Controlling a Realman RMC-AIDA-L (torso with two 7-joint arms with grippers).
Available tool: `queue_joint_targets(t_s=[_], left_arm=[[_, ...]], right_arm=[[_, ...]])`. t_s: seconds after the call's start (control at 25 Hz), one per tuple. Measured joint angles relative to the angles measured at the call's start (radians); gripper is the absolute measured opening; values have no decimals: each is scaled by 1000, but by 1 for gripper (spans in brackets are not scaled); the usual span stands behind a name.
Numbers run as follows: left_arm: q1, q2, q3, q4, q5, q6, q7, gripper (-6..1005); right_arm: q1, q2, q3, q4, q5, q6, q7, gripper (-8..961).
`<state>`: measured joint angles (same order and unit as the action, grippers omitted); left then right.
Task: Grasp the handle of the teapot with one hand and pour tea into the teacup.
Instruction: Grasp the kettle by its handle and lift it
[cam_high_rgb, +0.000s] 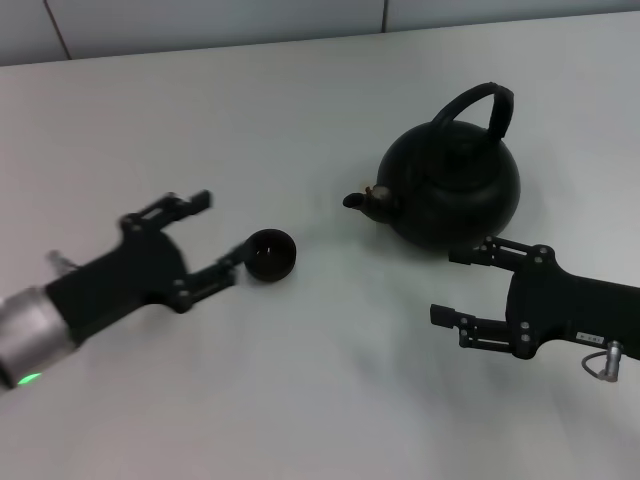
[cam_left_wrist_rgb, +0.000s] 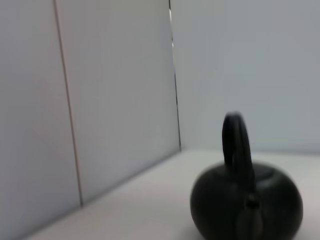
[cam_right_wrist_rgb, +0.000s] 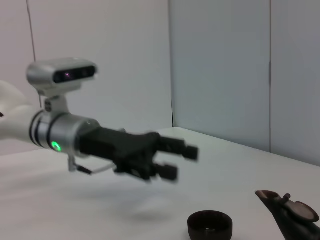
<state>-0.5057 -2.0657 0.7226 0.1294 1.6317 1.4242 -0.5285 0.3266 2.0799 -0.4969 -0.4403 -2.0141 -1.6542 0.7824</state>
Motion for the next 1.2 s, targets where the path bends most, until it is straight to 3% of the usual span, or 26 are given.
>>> queue_joint_targets(t_s=[0.24, 0.4, 0.56, 0.68, 0.8, 1.2], left_arm=[[175, 13, 23, 190, 4, 178, -89, 750], [255, 43, 20, 232, 4, 250, -119, 750], [273, 65, 26, 241, 10, 259, -156, 750], [274, 68, 26, 243, 23, 254, -159, 750], [271, 82, 25, 260, 99, 221, -177, 750], [269, 83, 22, 295, 161, 160, -182, 750]], right_arm=[[1, 0, 0, 0, 4, 3, 0, 754], [4, 0, 0, 1, 11, 5, 0, 753], [6, 0, 0, 3, 11, 5, 0, 753], [6, 0, 1, 11, 12, 5, 0, 753], [6, 0, 1, 15, 12, 5, -1, 753], [-2, 0, 4, 27, 14, 7, -12, 753]])
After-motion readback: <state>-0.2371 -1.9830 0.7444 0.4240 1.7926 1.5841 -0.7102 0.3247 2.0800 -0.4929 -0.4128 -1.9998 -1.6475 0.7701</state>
